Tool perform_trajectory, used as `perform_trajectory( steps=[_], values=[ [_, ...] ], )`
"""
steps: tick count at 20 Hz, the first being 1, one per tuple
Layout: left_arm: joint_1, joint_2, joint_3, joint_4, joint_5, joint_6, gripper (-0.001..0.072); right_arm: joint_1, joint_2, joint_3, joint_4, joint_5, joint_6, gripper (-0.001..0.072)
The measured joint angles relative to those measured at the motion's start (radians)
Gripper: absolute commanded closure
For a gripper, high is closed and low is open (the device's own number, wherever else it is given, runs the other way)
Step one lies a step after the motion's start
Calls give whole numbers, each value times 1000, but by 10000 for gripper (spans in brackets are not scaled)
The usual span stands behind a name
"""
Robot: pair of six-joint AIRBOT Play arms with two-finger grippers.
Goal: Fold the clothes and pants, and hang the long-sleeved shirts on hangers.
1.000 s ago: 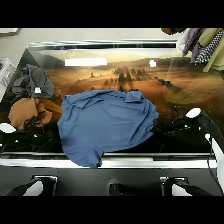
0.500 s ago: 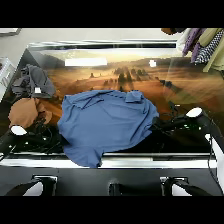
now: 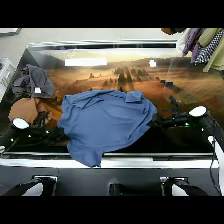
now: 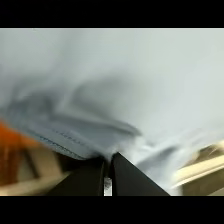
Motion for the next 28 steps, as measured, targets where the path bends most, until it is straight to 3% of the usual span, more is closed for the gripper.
perform_trajectory(
  steps=[6,11,14,21,24,28],
  values=[
    [-9,35,486,10,-9,-37,694,24,82,325,18,-178,-45,682],
    [-10,139,933,115,-8,-122,694,28,221,660,-74,-210,-27,682],
    [-10,244,1075,181,-7,-151,694,29,351,756,-127,-219,28,682],
    [-10,439,1152,357,-11,-235,694,29,549,809,-205,-276,202,682],
    [-10,432,1120,386,-11,-253,693,29,514,812,-222,-256,272,682],
    [-21,328,985,404,-8,-235,693,29,331,813,-230,-122,382,681]
  ],
)
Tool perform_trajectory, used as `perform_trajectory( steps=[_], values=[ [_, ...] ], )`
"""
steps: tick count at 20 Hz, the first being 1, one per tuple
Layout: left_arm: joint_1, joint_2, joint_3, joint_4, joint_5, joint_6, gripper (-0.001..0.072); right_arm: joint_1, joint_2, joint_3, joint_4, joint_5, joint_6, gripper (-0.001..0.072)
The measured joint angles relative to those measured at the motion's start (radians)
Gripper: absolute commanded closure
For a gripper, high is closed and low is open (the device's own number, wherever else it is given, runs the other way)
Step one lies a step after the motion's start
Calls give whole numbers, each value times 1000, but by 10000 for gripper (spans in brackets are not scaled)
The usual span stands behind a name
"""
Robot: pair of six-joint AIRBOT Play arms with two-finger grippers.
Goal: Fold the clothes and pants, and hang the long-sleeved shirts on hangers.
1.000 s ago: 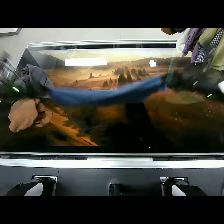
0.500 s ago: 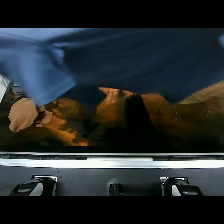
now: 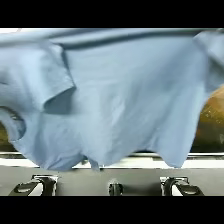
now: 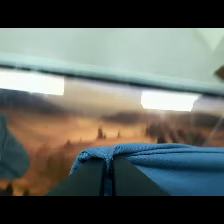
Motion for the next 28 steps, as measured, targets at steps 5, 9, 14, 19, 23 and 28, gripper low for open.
perform_trajectory(
  steps=[5,9,14,19,23,28],
  values=[
    [-40,-261,-214,10,100,53,692,0,-368,0,-11,135,43,681],
    [-101,-498,-277,15,204,87,692,0,-675,0,-11,142,47,680],
    [-181,-688,-295,16,296,79,558,0,-935,0,50,107,50,604],
    [-195,-729,-277,11,259,70,353,-32,-974,1,77,172,-29,352],
    [-121,-679,-259,12,70,151,353,-137,-900,-8,51,364,-188,361],
    [39,-486,-422,-8,-40,150,353,-325,-713,-252,29,471,-308,361]
  ],
)
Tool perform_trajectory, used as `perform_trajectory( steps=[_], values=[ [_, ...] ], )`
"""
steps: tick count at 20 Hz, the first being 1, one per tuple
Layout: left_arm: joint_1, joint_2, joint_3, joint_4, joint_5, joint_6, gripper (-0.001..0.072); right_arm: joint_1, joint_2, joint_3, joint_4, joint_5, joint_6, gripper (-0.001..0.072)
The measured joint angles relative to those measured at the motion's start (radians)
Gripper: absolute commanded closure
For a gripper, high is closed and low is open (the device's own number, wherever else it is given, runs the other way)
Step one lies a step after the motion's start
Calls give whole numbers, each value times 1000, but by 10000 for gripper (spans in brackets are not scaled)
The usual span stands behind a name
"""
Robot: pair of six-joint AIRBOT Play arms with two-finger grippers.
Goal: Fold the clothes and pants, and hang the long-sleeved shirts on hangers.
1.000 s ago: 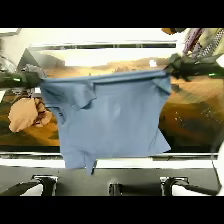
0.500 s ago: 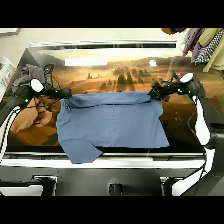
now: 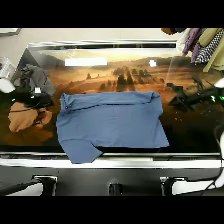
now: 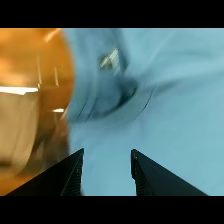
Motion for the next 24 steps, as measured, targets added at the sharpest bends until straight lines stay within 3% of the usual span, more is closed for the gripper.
perform_trajectory(
  steps=[8,18,20,24],
  values=[
    [130,212,-254,-8,-8,-38,353,-137,220,-498,-70,-83,-124,356],
    [141,219,-284,-8,-7,-43,352,-147,234,-587,-122,-160,-144,365],
    [141,217,-285,-9,-7,-55,301,-147,224,-600,-113,-159,-145,364],
    [141,215,-285,-8,-7,-95,296,-147,214,-655,-79,-150,-157,365]
  ],
)
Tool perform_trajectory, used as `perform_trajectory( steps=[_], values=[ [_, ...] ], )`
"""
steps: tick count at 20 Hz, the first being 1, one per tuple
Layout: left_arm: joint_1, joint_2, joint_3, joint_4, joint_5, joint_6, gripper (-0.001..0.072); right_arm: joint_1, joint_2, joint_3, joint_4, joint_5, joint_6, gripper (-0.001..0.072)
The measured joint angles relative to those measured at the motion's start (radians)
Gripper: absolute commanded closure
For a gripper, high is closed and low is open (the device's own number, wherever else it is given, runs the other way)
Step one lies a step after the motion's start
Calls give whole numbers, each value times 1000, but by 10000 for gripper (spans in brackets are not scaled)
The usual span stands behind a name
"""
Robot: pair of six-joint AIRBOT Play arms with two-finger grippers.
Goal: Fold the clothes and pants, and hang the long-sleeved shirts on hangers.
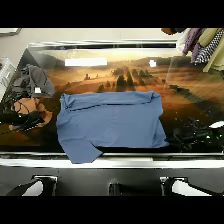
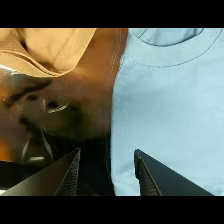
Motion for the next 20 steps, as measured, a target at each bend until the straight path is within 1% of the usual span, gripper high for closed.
perform_trajectory(
  steps=[2,3,4,5,6,8,12,16,20],
  values=[
    [1,0,0,0,0,-10,296,0,-2,-29,19,-4,-10,377],
    [1,0,0,0,0,-12,296,0,-2,-41,28,-8,-17,421],
    [2,0,-2,0,0,-16,296,0,-3,-50,32,-13,-18,498],
    [3,0,-8,0,0,-17,296,0,-4,-56,32,-21,-22,604],
    [6,0,-18,-2,0,-19,296,0,-5,-61,32,-29,-25,677],
    [22,0,-57,-21,0,-11,296,-1,-4,-66,44,-36,-29,679],
    [66,0,-200,-135,6,91,296,0,-4,-70,72,-50,-42,679],
    [75,0,-330,-242,50,178,296,0,-4,-71,101,-65,-55,679],
    [74,0,-401,-292,100,215,296,0,-4,-71,124,-69,-63,679]
  ],
)
